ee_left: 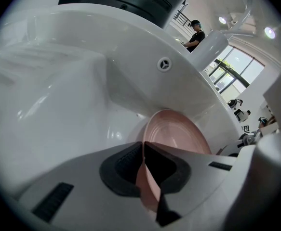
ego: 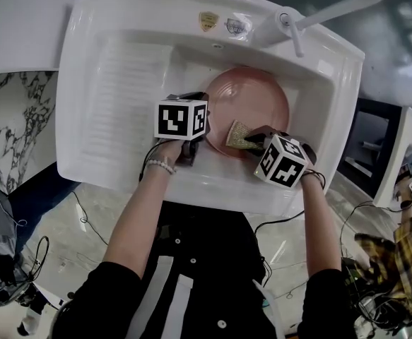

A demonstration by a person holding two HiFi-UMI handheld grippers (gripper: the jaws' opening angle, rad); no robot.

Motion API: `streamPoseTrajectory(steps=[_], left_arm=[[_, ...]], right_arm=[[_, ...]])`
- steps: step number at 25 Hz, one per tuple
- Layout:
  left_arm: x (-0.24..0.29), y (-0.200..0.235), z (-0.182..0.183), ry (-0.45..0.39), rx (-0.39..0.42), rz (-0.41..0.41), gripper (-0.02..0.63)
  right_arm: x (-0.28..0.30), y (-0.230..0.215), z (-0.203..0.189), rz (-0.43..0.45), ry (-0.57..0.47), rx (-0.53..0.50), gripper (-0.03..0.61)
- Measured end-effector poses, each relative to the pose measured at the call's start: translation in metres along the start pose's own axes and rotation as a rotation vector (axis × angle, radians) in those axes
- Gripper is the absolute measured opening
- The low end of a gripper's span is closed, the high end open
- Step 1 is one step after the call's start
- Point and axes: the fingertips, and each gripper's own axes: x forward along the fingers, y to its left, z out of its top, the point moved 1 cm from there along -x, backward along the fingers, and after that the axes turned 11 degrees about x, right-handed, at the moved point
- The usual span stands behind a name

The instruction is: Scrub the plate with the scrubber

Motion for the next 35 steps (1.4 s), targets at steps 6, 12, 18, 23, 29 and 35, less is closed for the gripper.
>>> streamPoseTrajectory(steps=[6,12,18,23,29,35], left_arm=[[-0.001,0.001,0.0,-0.001,0.001,0.003,0.017],[-0.002,0.0,0.0,-0.004,0.004,0.002,0.017],[-0.003,0.0,0.001,-0.011,0.003,0.001,0.017],[-0.003,-0.001,0.0,-0.012,0.001,-0.001,0.017],[-0.004,-0.001,0.0,-0.012,0.004,0.001,0.018],[-0.004,0.0,0.0,-0.009,0.003,0.002,0.017]], right_arm=[[0.002,0.028,0.002,0.145,0.028,-0.024,0.077],[-0.013,0.038,0.009,0.233,-0.006,-0.092,0.077],[-0.028,0.002,0.036,0.059,-0.08,-0.292,0.077],[-0.019,-0.029,0.063,-0.176,-0.1,-0.604,0.075],[-0.011,-0.071,0.078,-0.376,-0.084,-0.813,0.075],[-0.01,-0.104,0.07,-0.413,-0.08,-0.715,0.075]])
